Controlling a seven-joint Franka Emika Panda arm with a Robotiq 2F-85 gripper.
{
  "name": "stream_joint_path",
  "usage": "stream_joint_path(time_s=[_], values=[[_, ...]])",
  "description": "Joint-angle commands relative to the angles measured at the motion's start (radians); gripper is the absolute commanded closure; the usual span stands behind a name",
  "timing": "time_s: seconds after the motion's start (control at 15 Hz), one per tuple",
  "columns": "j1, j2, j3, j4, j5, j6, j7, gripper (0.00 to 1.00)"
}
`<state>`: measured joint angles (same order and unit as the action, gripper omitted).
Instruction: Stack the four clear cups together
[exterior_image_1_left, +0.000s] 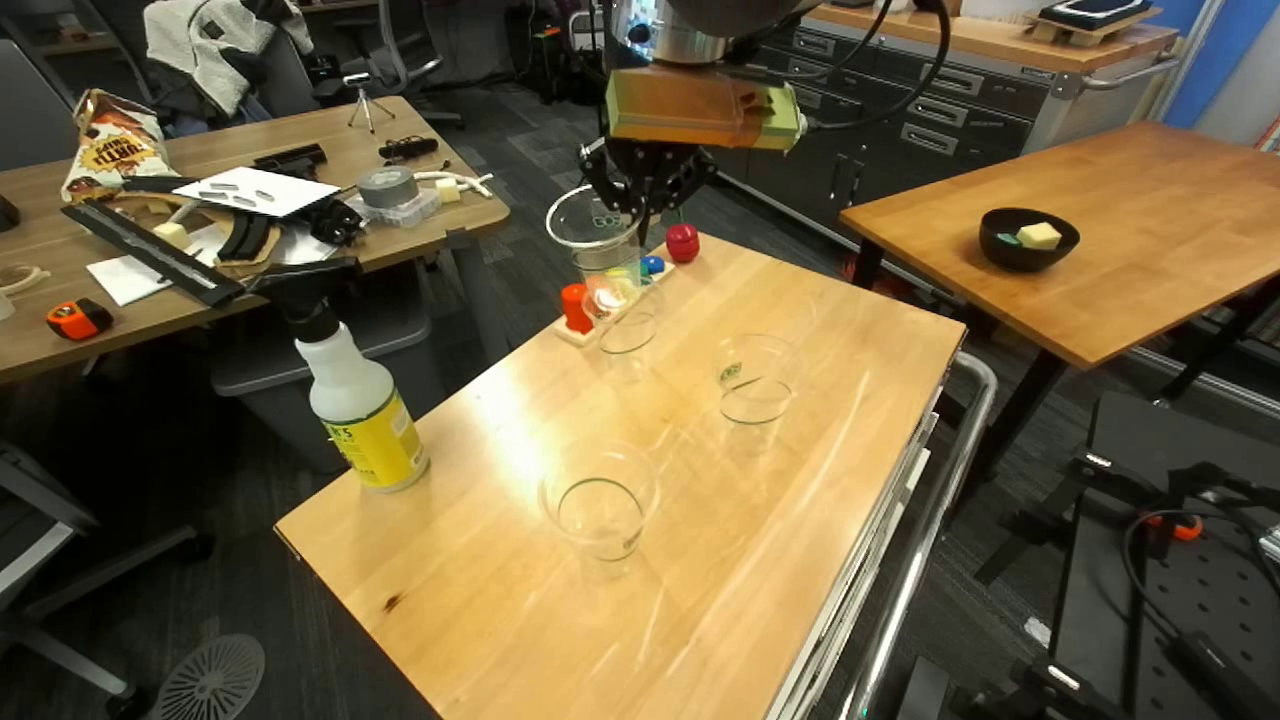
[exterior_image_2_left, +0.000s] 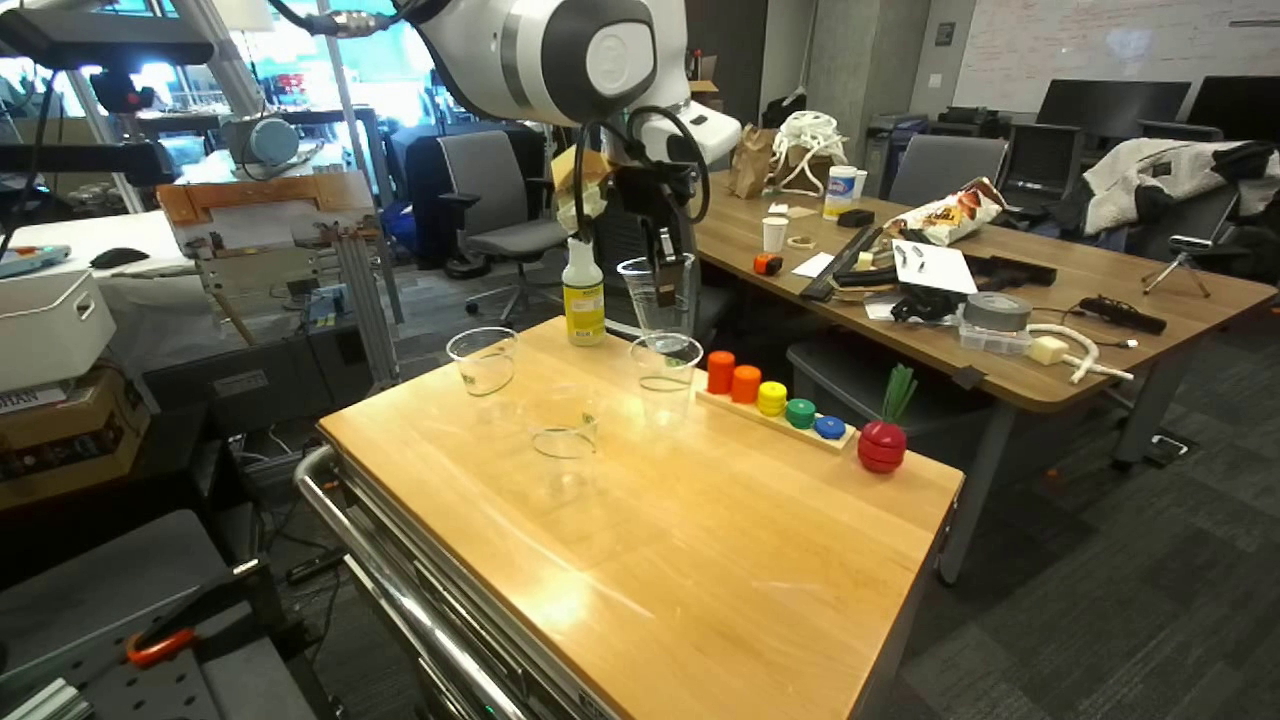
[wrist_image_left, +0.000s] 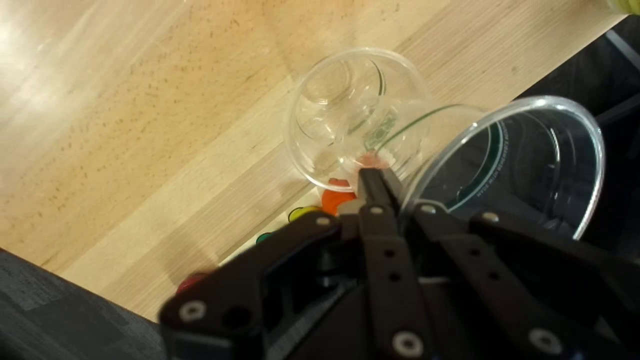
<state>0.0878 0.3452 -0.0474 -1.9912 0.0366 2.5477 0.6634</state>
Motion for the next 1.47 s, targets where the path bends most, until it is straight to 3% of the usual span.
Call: stream_joint_path(time_s=[0.0, 0.53, 0.8, 0.87, 1.0, 1.4], values=[[-0.004, -0.002, 0.0, -0.02, 0.017, 0.018, -0.047, 0.99], [0.014, 0.075, -0.05, -0.006, -0.007, 0.098, 0.0, 0.93], [0.009, 0.086, -0.04, -0.007, 0.023, 0.105, -0.01, 0.93], [0.01, 0.081, -0.036, -0.012, 0.025, 0.107, -0.017, 0.68], [0.008, 0.067, -0.023, -0.024, 0.033, 0.11, -0.031, 0.64], [0.015, 0.036, -0.01, -0.041, 0.029, 0.112, -0.048, 0.17]])
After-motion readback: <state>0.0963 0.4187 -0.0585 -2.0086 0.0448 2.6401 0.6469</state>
